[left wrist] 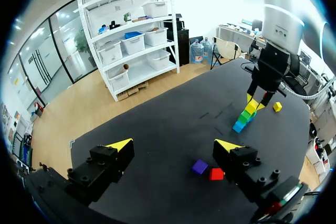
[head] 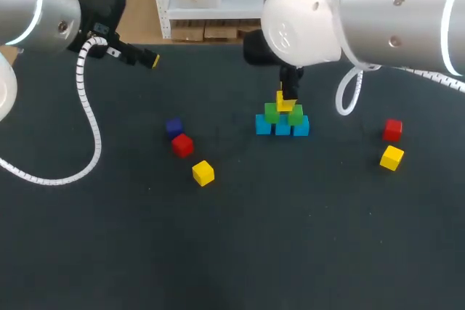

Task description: Place the blue cubes, place green cubes on the blue cubes, place the yellow cubes on the green cubes, then place the red cubes on the yellow cubes, and place purple cube on the red cubes.

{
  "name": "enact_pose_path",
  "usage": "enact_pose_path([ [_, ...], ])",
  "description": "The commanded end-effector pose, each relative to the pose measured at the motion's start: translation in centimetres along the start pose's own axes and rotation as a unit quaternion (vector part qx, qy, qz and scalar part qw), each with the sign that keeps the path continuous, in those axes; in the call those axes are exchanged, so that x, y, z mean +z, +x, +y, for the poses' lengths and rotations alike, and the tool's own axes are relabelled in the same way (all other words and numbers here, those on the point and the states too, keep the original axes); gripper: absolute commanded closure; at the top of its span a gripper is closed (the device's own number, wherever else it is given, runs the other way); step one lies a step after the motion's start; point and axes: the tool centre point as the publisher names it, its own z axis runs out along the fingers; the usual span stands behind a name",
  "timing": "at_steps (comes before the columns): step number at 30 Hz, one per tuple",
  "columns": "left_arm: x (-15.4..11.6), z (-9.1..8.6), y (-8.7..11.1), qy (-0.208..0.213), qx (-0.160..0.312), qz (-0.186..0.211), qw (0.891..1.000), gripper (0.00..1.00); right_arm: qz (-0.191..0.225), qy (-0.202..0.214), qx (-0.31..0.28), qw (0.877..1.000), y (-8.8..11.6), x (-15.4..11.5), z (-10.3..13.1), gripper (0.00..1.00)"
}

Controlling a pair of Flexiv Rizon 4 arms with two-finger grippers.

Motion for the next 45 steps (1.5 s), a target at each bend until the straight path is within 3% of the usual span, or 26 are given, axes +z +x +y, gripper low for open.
enact_pose_path([
  [1, -0.02, 0.14, 0.05, 0.003, 0.001, -0.001, 1.000, 0.00, -0.001, 0.000, 0.000, 1.000, 0.21, 0.03, 0.18, 1.00],
  [11, -0.02, 0.14, 0.05, 0.003, 0.001, -0.001, 1.000, 0.00, -0.001, -0.003, 0.001, 1.000, 0.29, 0.30, 0.22, 0.94],
  [13, -0.02, 0.14, 0.05, 0.003, 0.001, -0.001, 1.000, 0.00, -0.001, -0.002, 0.001, 1.000, 0.27, 0.32, 0.24, 0.88],
  [15, -0.02, 0.14, 0.05, 0.003, 0.001, -0.001, 1.000, 0.00, 0.000, -0.001, 0.002, 1.000, 0.21, 0.27, 0.31, 0.56],
  [16, -0.02, 0.14, 0.05, 0.003, 0.001, -0.001, 1.000, 0.00, 0.000, 0.000, 0.003, 1.000, 0.20, 0.25, 0.33, 0.03],
  [17, -0.02, 0.14, 0.05, 0.003, 0.001, -0.001, 1.000, 0.00, 0.000, 0.000, 0.003, 1.000, 0.20, 0.24, 0.33, 0.00],
  [36, -0.02, 0.14, 0.05, 0.003, 0.001, -0.001, 1.000, 0.00, -0.002, 0.000, -0.001, 1.000, 0.19, 0.33, 0.42, 0.02],
  [39, -0.02, 0.14, 0.05, 0.003, 0.001, -0.001, 1.000, 0.00, -0.002, 0.000, -0.004, 1.000, 0.16, 0.31, 0.41, 0.51],
  [42, -0.02, 0.14, 0.05, 0.003, 0.001, -0.001, 1.000, 0.00, -0.002, -0.001, -0.007, 1.000, 0.12, 0.35, 0.46, 0.55],
  [45, -0.02, 0.14, 0.05, 0.003, 0.001, -0.001, 1.000, 0.00, -0.001, -0.002, -0.008, 1.000, 0.12, 0.40, 0.48, 0.70],
])
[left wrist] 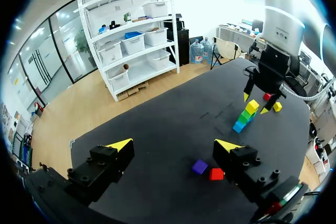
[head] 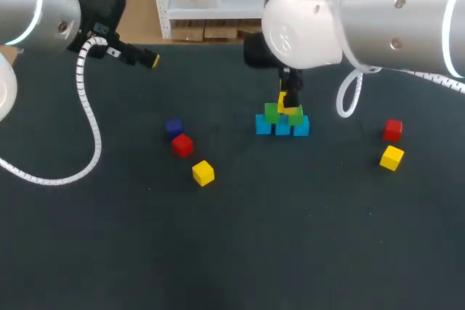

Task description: Place the blue cubes, place green cubes on the blue cubes, place the yellow cubes on the green cubes, then place the red cubes on the yellow cubes, and place purple cube on the red cubes.

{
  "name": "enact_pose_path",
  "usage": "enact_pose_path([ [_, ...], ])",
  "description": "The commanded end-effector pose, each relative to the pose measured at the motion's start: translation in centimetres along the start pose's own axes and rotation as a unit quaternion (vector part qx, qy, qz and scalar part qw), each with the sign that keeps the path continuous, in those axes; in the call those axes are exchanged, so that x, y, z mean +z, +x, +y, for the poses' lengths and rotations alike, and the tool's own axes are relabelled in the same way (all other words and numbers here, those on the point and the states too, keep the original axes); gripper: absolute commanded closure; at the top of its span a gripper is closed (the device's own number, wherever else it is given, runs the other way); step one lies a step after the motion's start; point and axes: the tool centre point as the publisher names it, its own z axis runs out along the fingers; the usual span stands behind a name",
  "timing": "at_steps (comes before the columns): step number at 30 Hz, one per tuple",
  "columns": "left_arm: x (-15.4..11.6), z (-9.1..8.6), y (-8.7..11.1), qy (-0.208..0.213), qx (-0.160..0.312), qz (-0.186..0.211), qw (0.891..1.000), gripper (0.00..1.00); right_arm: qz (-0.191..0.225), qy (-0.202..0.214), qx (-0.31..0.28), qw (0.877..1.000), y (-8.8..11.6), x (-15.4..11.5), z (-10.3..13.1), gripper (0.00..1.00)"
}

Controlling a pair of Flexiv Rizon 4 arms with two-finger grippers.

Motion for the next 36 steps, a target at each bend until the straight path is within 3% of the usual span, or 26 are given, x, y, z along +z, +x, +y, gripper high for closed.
enact_pose_path([
  [1, -0.02, 0.14, 0.05, 0.003, 0.001, -0.001, 1.000, 0.00, -0.001, 0.001, -0.001, 1.000, 0.12, 0.01, 0.16, 0.71],
  [4, -0.02, 0.14, 0.05, 0.003, 0.001, -0.001, 1.000, 0.00, -0.001, 0.000, -0.002, 1.000, 0.10, 0.02, 0.16, 0.84],
  [10, -0.02, 0.14, 0.05, 0.003, 0.001, -0.001, 1.000, 0.00, -0.002, 0.000, -0.005, 1.000, -0.02, -0.02, 0.18, 0.89],
  [23, -0.02, 0.14, 0.05, 0.003, 0.001, -0.001, 1.000, 0.00, -0.003, 0.002, -0.008, 1.000, -0.21, -0.03, 0.27, 0.83],
  [27, -0.02, 0.14, 0.05, 0.003, 0.001, -0.001, 1.000, 0.00, -0.002, 0.001, -0.008, 1.000, -0.23, -0.01, 0.29, 0.68],
  [31, -0.02, 0.14, 0.05, 0.003, 0.001, -0.001, 1.000, 0.00, -0.002, 0.001, -0.010, 1.000, -0.29, 0.05, 0.37, 0.64],
  [35, -0.02, 0.14, 0.05, 0.003, 0.001, -0.001, 1.000, 0.00, -0.001, 0.000, -0.009, 1.000, -0.29, 0.13, 0.40, 0.51],
  [36, -0.02, 0.14, 0.05, 0.003, 0.001, -0.001, 1.000, 0.00, -0.001, 0.000, -0.008, 1.000, -0.29, 0.14, 0.40, 0.26],
])
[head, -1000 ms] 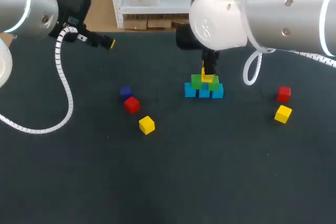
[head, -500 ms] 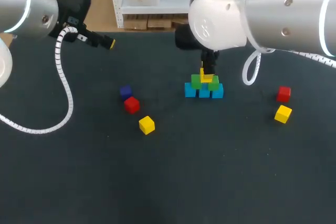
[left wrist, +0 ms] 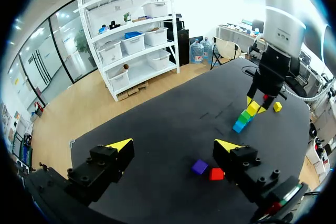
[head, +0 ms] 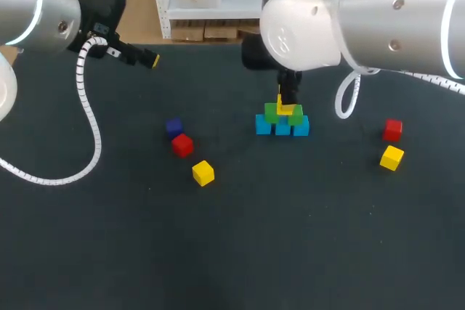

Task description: Place the blue cubes, place green cubes on the blue cubes, place the yellow cubes on the green cubes, then place the red cubes on the yellow cubes, and place purple cube on the red cubes.

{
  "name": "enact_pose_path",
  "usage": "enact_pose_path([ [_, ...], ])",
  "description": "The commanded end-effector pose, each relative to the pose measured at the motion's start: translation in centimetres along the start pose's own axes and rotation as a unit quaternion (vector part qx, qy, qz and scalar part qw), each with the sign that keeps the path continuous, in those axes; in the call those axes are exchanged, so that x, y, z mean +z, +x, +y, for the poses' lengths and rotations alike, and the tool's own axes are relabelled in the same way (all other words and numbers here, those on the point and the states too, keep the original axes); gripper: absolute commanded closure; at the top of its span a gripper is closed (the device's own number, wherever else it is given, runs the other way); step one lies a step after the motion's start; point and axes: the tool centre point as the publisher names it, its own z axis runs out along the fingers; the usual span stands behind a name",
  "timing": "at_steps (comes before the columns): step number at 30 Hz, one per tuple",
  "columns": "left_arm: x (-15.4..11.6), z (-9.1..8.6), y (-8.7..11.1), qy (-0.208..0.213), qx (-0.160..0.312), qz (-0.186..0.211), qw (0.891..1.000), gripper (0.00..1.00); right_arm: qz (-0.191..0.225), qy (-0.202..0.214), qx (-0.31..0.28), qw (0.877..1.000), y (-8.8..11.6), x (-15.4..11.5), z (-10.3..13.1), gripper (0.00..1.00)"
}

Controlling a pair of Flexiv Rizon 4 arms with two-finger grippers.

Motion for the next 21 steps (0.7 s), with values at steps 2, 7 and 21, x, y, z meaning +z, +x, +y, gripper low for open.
enact_pose_path([
  [2, -0.02, 0.14, 0.05, 0.003, 0.001, -0.001, 1.000, 0.00, -0.001, 0.001, 0.000, 1.000, 0.02, 0.11, 0.17, 0.01],
  [7, -0.02, 0.14, 0.05, 0.003, 0.001, -0.001, 1.000, 0.00, -0.001, 0.003, -0.002, 1.000, -0.05, 0.08, 0.18, 0.00],
  [21, -0.02, 0.14, 0.05, 0.003, 0.001, -0.001, 1.000, 0.00, 0.001, 0.005, -0.006, 1.000, -0.10, 0.07, 0.11, 0.73],
])
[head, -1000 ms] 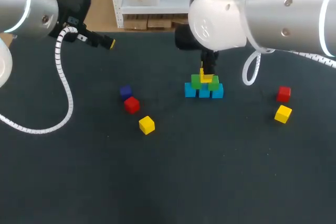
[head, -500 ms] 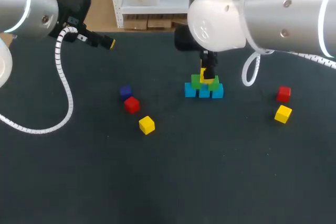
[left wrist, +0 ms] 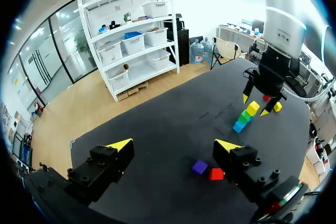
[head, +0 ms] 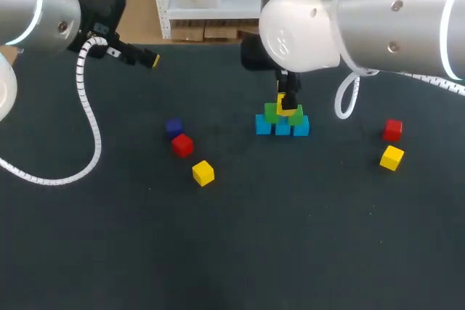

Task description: Place the blue cubes, place green cubes on the blue cubes, place the yellow cubes on the green cubes, then place the red cubes on the yellow cubes, and place purple cube on the red cubes.

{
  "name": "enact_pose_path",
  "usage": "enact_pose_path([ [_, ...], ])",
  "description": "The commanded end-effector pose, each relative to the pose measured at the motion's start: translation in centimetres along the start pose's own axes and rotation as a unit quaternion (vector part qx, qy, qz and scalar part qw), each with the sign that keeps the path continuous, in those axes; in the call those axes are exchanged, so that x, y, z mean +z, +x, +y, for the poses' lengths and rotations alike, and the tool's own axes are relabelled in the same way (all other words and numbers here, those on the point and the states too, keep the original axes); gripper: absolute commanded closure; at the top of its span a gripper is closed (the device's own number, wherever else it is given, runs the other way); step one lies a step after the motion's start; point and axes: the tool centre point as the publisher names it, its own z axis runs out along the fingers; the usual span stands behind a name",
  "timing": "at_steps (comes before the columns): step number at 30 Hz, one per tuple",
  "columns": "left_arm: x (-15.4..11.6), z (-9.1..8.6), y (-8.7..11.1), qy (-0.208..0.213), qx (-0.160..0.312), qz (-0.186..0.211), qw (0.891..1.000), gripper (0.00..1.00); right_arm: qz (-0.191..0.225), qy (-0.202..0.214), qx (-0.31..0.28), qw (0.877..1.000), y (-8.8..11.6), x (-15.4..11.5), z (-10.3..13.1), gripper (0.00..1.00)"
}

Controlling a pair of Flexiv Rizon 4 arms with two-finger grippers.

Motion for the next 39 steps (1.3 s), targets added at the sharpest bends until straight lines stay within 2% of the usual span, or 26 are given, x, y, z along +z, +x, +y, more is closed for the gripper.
enact_pose_path([
  [1, -0.02, 0.14, 0.05, 0.003, 0.001, -0.001, 1.000, 0.00, -0.001, 0.001, -0.004, 1.000, 0.01, 0.03, 0.20, 0.74],
  [12, -0.02, 0.14, 0.05, 0.003, 0.001, -0.001, 1.000, 0.00, 0.000, 0.001, -0.020, 1.000, 0.03, 0.17, 0.25, 0.71],
  [24, -0.02, 0.14, 0.05, 0.003, 0.001, -0.001, 1.000, 0.00, -0.002, 0.002, -0.028, 1.000, 0.07, 0.36, 0.27, 0.61],
  [28, -0.02, 0.14, 0.05, 0.003, 0.001, -0.001, 1.000, 0.00, -0.002, 0.003, -0.029, 1.000, 0.08, 0.39, 0.26, 0.52],
  [30, -0.02, 0.14, 0.05, 0.003, 0.001, -0.001, 1.000, 0.00, -0.002, 0.003, -0.030, 1.000, 0.09, 0.42, 0.29, 0.15],
  [31, -0.02, 0.14, 0.05, 0.003, 0.001, -0.001, 1.000, 0.00, -0.001, 0.003, -0.031, 1.000, 0.09, 0.44, 0.30, 0.02],
  [39, -0.02, 0.14, 0.05, 0.003, 0.001, -0.001, 1.000, 0.00, -0.007, 0.011, -0.026, 1.000, 0.29, -0.04, 0.31, 0.00],
])
